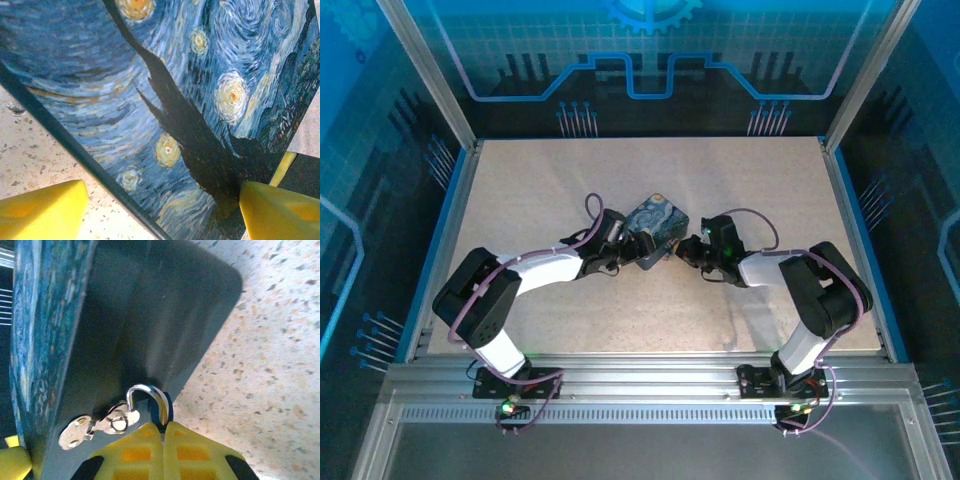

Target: Unlock the padlock with the key

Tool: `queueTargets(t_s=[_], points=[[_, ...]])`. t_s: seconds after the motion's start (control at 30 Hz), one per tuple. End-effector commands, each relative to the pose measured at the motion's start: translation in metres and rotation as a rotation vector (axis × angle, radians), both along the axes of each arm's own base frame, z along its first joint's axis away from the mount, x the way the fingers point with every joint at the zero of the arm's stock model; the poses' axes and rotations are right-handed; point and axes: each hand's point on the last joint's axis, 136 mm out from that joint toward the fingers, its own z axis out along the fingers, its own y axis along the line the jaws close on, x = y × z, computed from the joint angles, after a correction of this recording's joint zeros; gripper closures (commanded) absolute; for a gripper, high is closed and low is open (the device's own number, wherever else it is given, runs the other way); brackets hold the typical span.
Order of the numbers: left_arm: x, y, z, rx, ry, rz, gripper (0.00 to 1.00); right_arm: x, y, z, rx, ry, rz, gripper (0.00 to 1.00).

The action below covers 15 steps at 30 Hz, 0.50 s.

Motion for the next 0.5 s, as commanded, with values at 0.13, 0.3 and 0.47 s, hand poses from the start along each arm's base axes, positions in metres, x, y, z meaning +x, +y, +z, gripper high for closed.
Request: queueTargets(t_s=[0.13,0.3,0.47], points=[[-0.015,0.014,-0.023,0.079,0.051,-0.006,0.18,0.011,-0.014,0.007,-0.009,-0.011,-0.054,1.00],[-0.012,0.023,-0.020,0.074,0.050,0.015,0.18,0.006,-0.022,0.009,-0.063,-0.033,-0.038,1.00],[-0.004,0.038,-0.017,0.078,0.048,0.041,0.17,-0.010,-0.030,0.019,-0.137,-0.067,0.020,1.00]])
